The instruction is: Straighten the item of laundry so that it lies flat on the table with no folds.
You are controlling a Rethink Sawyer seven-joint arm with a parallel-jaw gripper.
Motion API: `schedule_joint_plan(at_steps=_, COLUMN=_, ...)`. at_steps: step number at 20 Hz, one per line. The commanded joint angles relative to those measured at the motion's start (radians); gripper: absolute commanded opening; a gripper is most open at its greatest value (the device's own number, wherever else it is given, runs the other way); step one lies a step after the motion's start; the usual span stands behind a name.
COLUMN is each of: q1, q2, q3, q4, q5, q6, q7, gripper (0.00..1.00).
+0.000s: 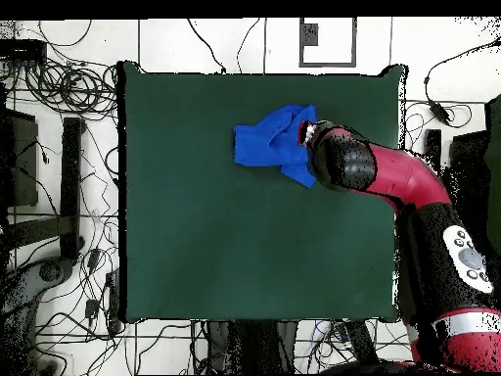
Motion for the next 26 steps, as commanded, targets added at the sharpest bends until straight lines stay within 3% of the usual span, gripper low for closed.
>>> schedule_joint_plan(at_steps=1, q1=0.05, q2=0.109, q3=0.064, q4=0.012, q5=-0.044, q6=0.005, q7=-0.013, gripper=1.0)
schedule_joint_plan(at_steps=12, q1=0.038, q2=0.128, q3=0.07, q4=0.029, q5=-0.046, q6=-0.025, q7=-0.006, gripper=1.0)
schedule_joint_plan(at_steps=22, q1=-0.027, q2=0.102, q3=0.122, q4=-0.014, q5=-0.017, q6=0.153, q7=-0.138, gripper=1.0)
schedule_joint_plan(at_steps=26, q1=-0.051, q2=0.118, q3=0.15, q4=-0.078, q5=-0.011, q6=0.247, q7=-0.208, gripper=1.0)
